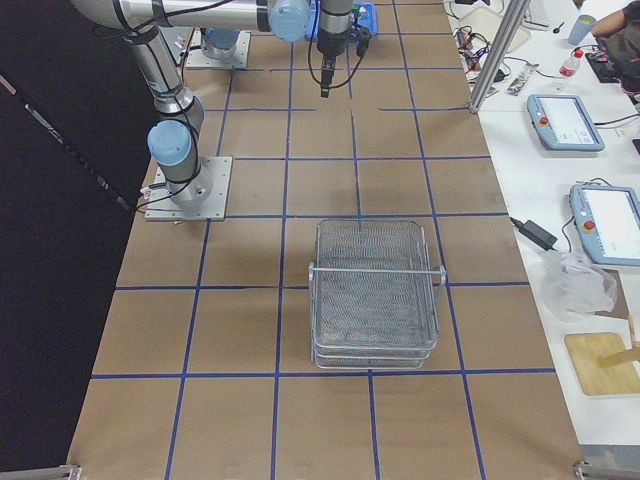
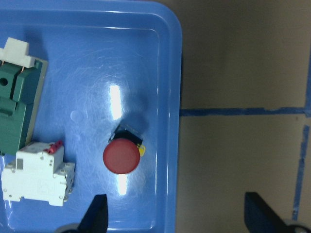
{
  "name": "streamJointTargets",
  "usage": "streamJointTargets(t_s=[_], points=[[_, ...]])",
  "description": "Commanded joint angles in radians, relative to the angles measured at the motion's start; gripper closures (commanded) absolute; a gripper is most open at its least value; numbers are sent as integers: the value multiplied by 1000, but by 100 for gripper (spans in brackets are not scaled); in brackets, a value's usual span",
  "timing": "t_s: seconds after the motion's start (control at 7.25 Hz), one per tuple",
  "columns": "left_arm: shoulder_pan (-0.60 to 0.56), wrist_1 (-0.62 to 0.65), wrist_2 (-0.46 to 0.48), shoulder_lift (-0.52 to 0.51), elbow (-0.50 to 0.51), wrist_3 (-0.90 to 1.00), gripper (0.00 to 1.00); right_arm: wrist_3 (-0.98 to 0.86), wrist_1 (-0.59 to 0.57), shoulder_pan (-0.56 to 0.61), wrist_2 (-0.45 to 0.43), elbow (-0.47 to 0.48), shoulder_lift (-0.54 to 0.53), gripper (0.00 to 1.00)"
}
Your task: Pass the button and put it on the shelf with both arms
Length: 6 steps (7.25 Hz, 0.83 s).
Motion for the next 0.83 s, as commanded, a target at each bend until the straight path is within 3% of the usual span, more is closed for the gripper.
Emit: streamJointTargets(t_s=[0.0,0.41,0.55,0.69], points=[[3,127,51,-93,-40,37,0,0,5,2,5,2,0,0],[49,116,58,-113,-62,31,0,1,-4,-4,7,0,0,0],[49,133,55,-107,-114,25,0,18,-9,-5,11,-4,0,0],[51,162,55,-93,-126,31,19,73,-12,-6,17,-5,1,0]])
